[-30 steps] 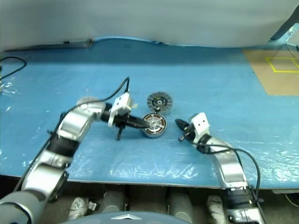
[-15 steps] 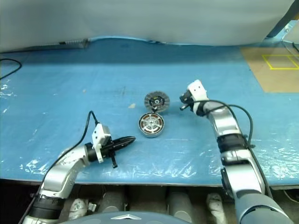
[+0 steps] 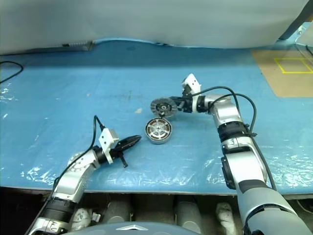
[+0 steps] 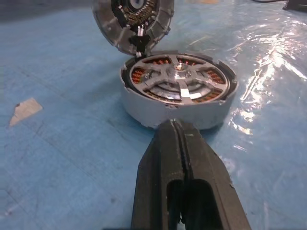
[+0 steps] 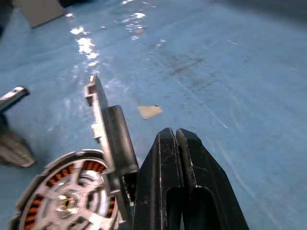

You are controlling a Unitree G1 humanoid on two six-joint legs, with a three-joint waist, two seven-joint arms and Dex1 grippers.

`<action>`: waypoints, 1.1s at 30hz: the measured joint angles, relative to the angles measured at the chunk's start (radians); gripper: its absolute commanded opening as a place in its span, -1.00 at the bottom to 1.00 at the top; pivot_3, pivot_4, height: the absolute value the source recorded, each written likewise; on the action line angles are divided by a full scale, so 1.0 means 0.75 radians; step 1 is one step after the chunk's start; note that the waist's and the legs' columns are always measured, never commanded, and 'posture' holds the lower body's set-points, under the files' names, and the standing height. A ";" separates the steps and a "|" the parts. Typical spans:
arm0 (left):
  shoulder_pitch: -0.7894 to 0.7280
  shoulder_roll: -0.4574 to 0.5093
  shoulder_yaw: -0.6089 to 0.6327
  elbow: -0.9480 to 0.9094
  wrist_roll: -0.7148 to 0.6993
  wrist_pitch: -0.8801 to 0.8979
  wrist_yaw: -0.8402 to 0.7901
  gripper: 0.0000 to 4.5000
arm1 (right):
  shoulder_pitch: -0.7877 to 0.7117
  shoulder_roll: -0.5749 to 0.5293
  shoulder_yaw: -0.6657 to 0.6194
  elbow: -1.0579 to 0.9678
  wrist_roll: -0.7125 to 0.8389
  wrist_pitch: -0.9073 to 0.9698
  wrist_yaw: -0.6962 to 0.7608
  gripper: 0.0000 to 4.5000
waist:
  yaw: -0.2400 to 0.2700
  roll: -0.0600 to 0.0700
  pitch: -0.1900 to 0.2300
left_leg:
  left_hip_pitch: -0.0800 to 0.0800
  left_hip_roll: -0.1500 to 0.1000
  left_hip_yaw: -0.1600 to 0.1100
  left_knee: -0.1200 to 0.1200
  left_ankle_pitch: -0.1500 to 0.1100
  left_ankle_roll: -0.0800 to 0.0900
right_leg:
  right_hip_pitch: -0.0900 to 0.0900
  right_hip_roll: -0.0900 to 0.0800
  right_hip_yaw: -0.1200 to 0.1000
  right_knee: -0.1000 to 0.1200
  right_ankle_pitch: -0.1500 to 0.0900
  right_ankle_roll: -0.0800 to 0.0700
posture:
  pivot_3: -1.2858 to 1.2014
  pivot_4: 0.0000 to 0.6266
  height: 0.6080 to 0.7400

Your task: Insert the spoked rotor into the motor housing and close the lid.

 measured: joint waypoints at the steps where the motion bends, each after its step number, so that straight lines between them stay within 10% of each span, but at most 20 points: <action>1: -0.016 0.009 0.002 -0.008 -0.006 0.018 0.005 -0.99 | 0.026 0.000 0.001 -0.046 0.018 0.033 0.021 -1.00 | 0.000 0.000 0.000 | 0.000 0.000 0.000 0.000 0.000 0.000 | 0.000 0.000 0.000 0.001 0.000 0.000 | 0.03 -0.52 1.00; 23: -0.149 -0.017 0.033 -0.039 -0.085 0.110 0.123 -0.99 | 0.605 0.148 -0.019 -0.953 0.192 0.393 -0.463 -1.00 | -0.003 0.000 0.000 | 0.004 -0.002 0.000 0.000 0.000 -0.011 | 0.001 0.000 0.002 0.002 -0.001 0.000 | 0.03 -0.52 1.00; 33: -0.145 -0.069 0.064 0.070 -0.088 0.030 0.201 -1.00 | 0.618 0.080 0.109 -0.995 0.040 0.295 -0.589 0.38 | -0.007 0.000 0.000 | 0.003 -0.003 0.000 -0.007 0.000 -0.011 | 0.001 0.000 0.002 -0.005 0.000 0.000 | 0.03 -0.52 1.00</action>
